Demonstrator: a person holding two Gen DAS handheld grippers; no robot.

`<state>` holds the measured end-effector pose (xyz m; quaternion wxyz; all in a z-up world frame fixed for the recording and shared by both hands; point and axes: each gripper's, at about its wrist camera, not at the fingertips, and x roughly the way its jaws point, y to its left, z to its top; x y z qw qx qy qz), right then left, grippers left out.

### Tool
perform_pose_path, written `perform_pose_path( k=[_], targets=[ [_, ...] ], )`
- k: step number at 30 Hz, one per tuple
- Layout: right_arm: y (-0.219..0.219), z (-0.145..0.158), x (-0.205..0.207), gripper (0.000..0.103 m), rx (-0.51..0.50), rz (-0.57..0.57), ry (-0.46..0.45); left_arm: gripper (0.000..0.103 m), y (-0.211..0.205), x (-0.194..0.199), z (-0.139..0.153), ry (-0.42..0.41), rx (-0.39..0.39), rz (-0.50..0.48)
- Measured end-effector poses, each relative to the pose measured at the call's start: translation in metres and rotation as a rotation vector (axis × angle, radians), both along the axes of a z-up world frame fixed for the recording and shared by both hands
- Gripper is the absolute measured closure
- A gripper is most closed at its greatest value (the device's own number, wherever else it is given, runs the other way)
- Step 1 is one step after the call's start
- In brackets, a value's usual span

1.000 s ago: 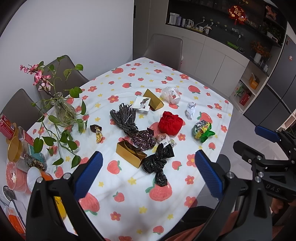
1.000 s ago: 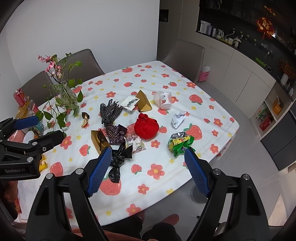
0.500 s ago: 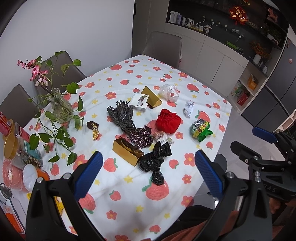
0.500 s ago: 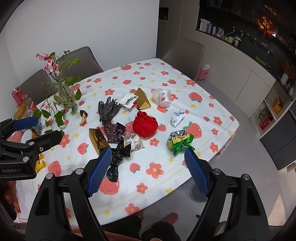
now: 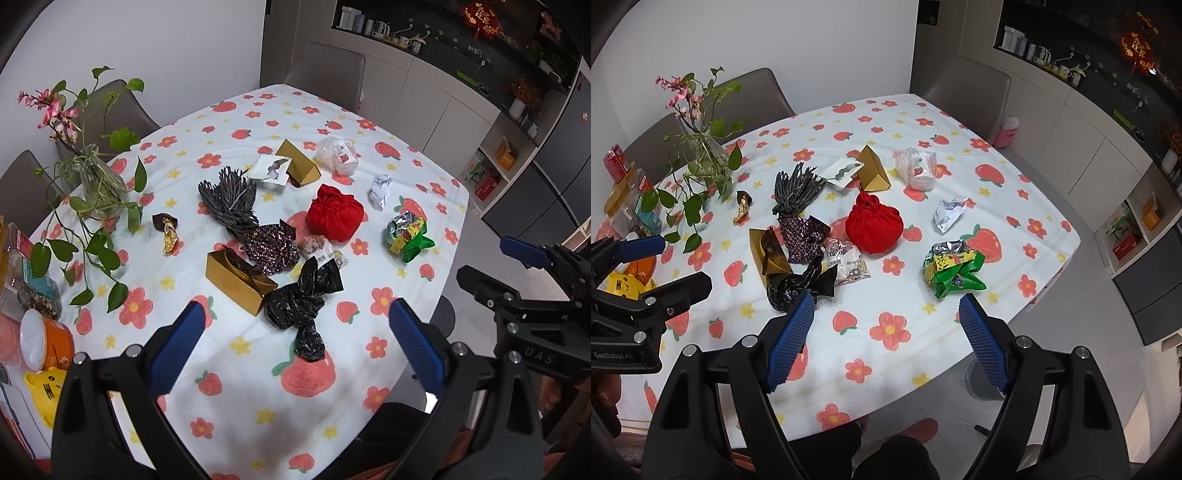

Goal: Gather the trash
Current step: 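Grasp the black plastic bag with the left gripper while the right grasps the green-yellow wrapper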

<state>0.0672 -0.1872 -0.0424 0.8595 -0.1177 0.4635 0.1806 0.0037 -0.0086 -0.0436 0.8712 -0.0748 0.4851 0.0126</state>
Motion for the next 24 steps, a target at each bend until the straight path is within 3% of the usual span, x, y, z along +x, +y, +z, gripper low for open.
perform_pose_path(
  k=[13, 20, 21, 22, 24],
  targets=[
    [-0.029, -0.084, 0.063, 0.025, -0.025, -0.103, 0.031, 0.004, -0.024, 0.044, -0.096, 0.056, 0.063, -0.019],
    [-0.035, -0.129, 0.102, 0.026, -0.055, -0.125, 0.048, 0.009, -0.030, 0.073, -0.131, 0.070, 0.082, -0.028],
    [-0.035, -0.134, 0.106, 0.027, -0.062, -0.123, 0.049, 0.016, -0.030, 0.077, -0.135, 0.075, 0.087, -0.028],
    [-0.034, -0.140, 0.110, 0.034, -0.071, -0.117, 0.052, 0.036, -0.030, 0.080, -0.139, 0.087, 0.086, -0.027],
    [-0.032, -0.149, 0.116, 0.056, -0.095, -0.104, 0.067, 0.048, -0.027, 0.087, -0.150, 0.122, 0.065, -0.019]
  ],
)
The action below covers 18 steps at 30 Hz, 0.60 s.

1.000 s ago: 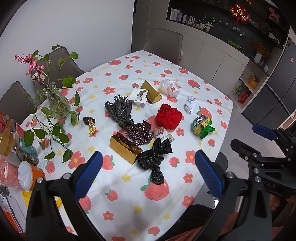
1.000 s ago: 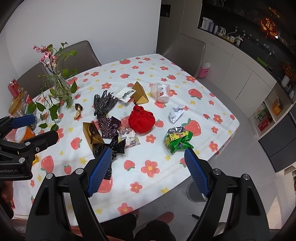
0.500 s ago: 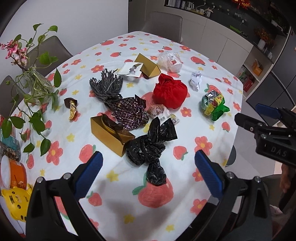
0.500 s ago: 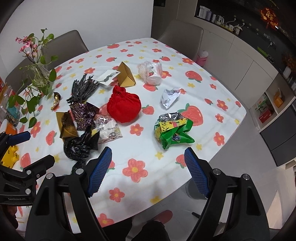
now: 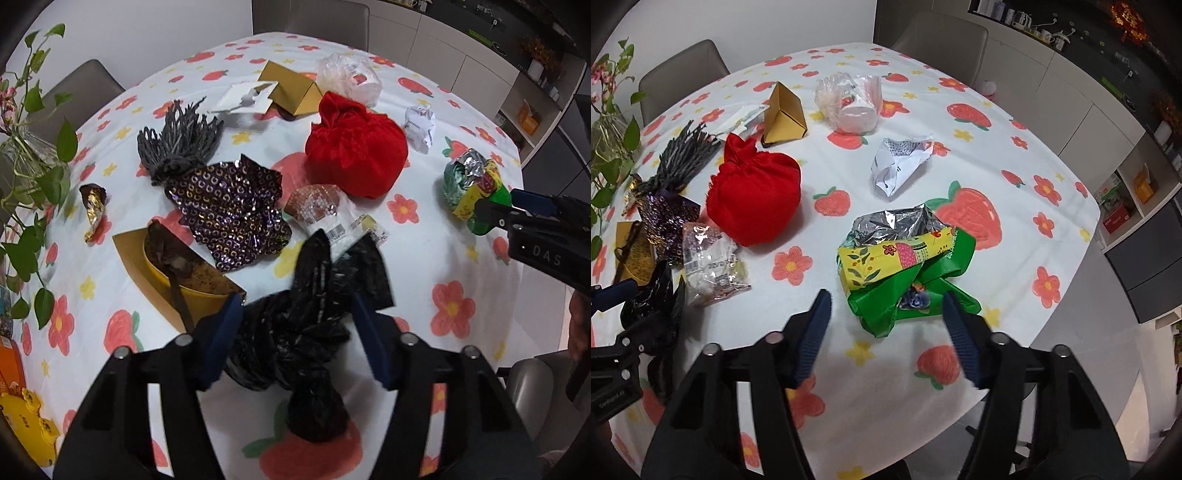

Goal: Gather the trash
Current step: 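Grasp the black plastic bag with the left gripper while the right grasps the green-yellow wrapper, then carry the black bag and green-yellow wrapper with both grippers over the grey bin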

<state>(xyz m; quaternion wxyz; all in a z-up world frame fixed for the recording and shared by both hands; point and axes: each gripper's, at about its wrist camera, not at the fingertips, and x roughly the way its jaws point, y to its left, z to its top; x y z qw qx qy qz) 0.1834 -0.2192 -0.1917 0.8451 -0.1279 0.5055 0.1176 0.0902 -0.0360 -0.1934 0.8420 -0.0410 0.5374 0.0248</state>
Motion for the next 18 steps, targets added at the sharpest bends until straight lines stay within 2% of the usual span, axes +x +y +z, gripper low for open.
perform_pose_path(
  k=[1, 2, 4, 7, 9, 18],
  targets=[
    [0.002, -0.005, 0.004, 0.073, -0.009, 0.012, 0.018, 0.054, 0.001, 0.001, -0.003, 0.002, -0.003, 0.007],
    [0.003, -0.008, 0.005, 0.077, -0.017, 0.021, 0.026, 0.057, 0.002, 0.002, -0.005, 0.000, -0.006, 0.007],
    [0.007, -0.007, 0.005, 0.083, -0.028, 0.052, 0.011, 0.070, 0.002, 0.004, -0.005, -0.003, -0.017, 0.004],
    [0.007, -0.004, 0.004, 0.086, -0.004, 0.071, 0.012, 0.082, 0.001, 0.005, -0.003, -0.012, -0.030, -0.001],
    [0.006, 0.002, 0.001, 0.087, 0.010, 0.077, 0.001, 0.086, 0.000, 0.005, 0.000, -0.018, -0.045, -0.005],
    [0.003, 0.026, -0.011, 0.087, 0.046, 0.100, -0.027, 0.088, -0.006, 0.005, 0.015, -0.038, -0.045, -0.012]
  ],
)
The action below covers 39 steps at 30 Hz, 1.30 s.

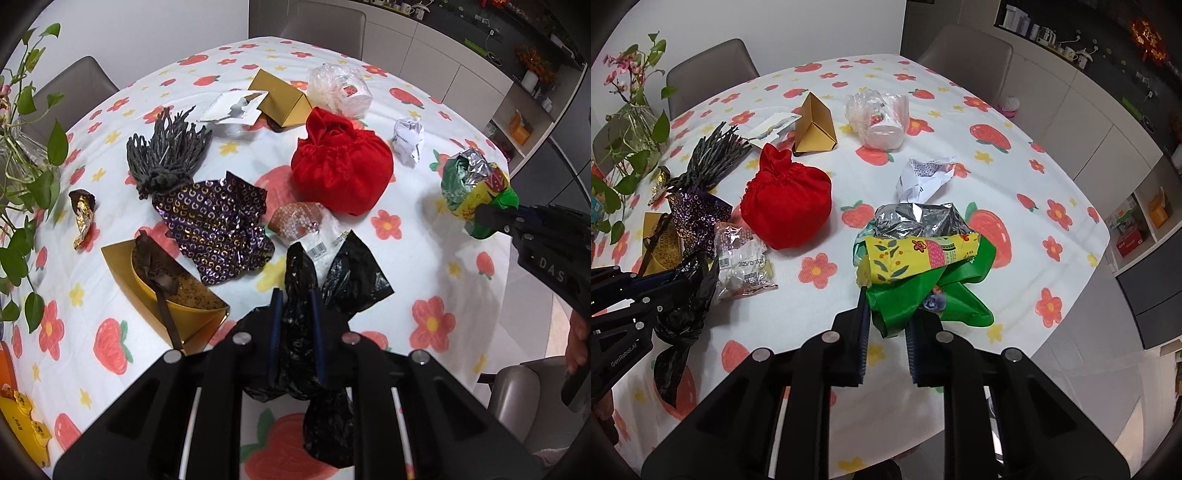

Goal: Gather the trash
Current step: 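Carry the black bag and green-yellow wrapper with both grippers over the grey bin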

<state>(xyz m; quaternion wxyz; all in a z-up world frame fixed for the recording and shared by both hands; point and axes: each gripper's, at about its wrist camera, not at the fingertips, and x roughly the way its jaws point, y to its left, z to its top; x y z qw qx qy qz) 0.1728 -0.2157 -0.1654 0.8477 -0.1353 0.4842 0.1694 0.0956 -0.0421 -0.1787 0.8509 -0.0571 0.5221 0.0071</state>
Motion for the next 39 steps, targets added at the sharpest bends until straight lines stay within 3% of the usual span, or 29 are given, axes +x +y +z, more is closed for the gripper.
perform_pose_path(
  k=[9, 19, 31, 39],
  targets=[
    [-0.011, 0.017, -0.022, 0.087, 0.014, -0.008, -0.013, 0.088, -0.013, 0.005, 0.019, -0.038, 0.021, -0.046],
    [-0.077, 0.028, -0.048, 0.087, 0.018, -0.147, -0.027, 0.088, -0.074, 0.020, 0.030, -0.062, 0.016, -0.195],
    [-0.233, 0.026, -0.081, 0.087, 0.006, -0.369, -0.015, 0.088, -0.246, 0.049, 0.031, -0.073, -0.010, -0.445],
    [-0.339, 0.011, -0.086, 0.087, 0.016, -0.480, 0.002, 0.088, -0.377, 0.056, 0.011, -0.032, -0.038, -0.582]
  ],
)
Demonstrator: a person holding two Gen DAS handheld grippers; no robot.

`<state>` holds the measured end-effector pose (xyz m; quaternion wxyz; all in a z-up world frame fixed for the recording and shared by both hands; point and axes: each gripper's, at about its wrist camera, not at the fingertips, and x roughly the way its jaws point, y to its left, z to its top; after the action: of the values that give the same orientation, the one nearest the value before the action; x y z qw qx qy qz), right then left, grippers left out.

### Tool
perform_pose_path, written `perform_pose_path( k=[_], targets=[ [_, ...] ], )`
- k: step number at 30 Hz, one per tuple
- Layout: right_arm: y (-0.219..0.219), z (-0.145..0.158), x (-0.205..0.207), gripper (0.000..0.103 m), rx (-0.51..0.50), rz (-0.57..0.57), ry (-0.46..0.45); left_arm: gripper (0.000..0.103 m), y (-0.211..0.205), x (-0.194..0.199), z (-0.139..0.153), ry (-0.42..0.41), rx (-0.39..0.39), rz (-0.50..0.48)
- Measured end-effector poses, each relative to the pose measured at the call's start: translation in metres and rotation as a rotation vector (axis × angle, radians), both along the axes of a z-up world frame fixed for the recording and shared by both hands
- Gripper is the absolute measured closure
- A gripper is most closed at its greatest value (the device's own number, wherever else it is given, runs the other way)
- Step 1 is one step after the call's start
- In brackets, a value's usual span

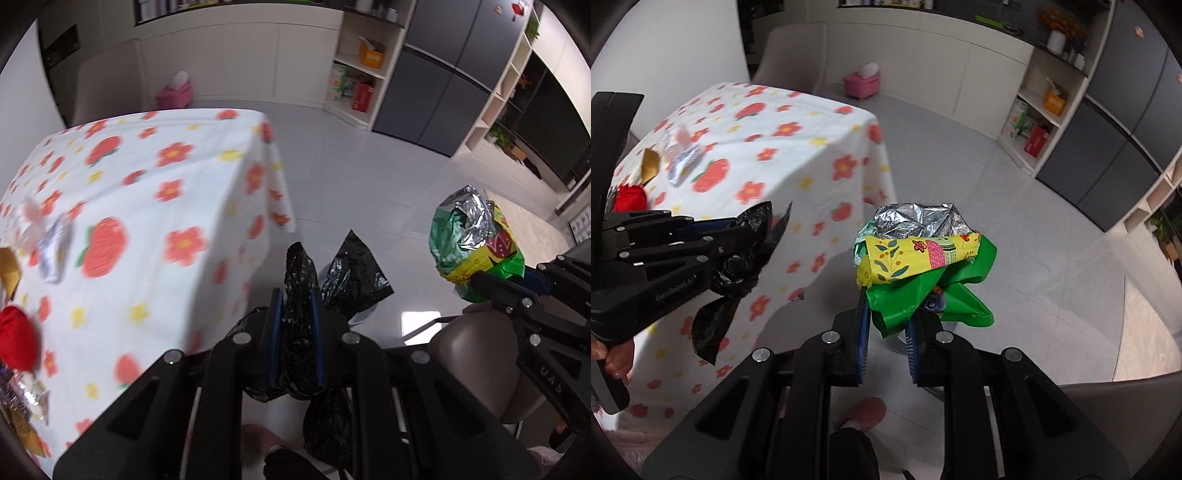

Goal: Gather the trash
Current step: 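Carry the black bag and green-yellow wrapper with both grippers over the grey bin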

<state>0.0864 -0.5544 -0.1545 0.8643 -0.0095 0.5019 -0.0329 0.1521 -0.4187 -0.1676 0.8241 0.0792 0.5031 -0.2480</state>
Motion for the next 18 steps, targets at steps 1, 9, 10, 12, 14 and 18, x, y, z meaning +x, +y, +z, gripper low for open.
perform_pose_path(
  k=[1, 9, 10, 12, 14, 18],
  targets=[
    [-0.014, -0.005, 0.000, 0.087, 0.002, -0.013, 0.002, 0.088, -0.013, 0.000, -0.003, 0.002, 0.000, -0.015],
    [-0.081, -0.085, 0.009, 0.087, 0.024, -0.100, 0.088, 0.087, -0.106, 0.022, -0.077, 0.067, 0.033, -0.129],
    [-0.087, -0.103, 0.012, 0.087, 0.031, -0.109, 0.098, 0.087, -0.116, 0.027, -0.092, 0.078, 0.038, -0.142],
    [-0.098, -0.137, 0.018, 0.087, 0.036, -0.120, 0.110, 0.087, -0.136, 0.039, -0.124, 0.093, 0.050, -0.173],
    [-0.106, -0.177, 0.027, 0.087, 0.040, -0.133, 0.130, 0.087, -0.156, 0.052, -0.162, 0.096, 0.072, -0.203],
    [-0.119, -0.268, 0.049, 0.087, 0.065, -0.155, 0.162, 0.087, -0.187, 0.074, -0.239, 0.074, 0.115, -0.238]
  ],
)
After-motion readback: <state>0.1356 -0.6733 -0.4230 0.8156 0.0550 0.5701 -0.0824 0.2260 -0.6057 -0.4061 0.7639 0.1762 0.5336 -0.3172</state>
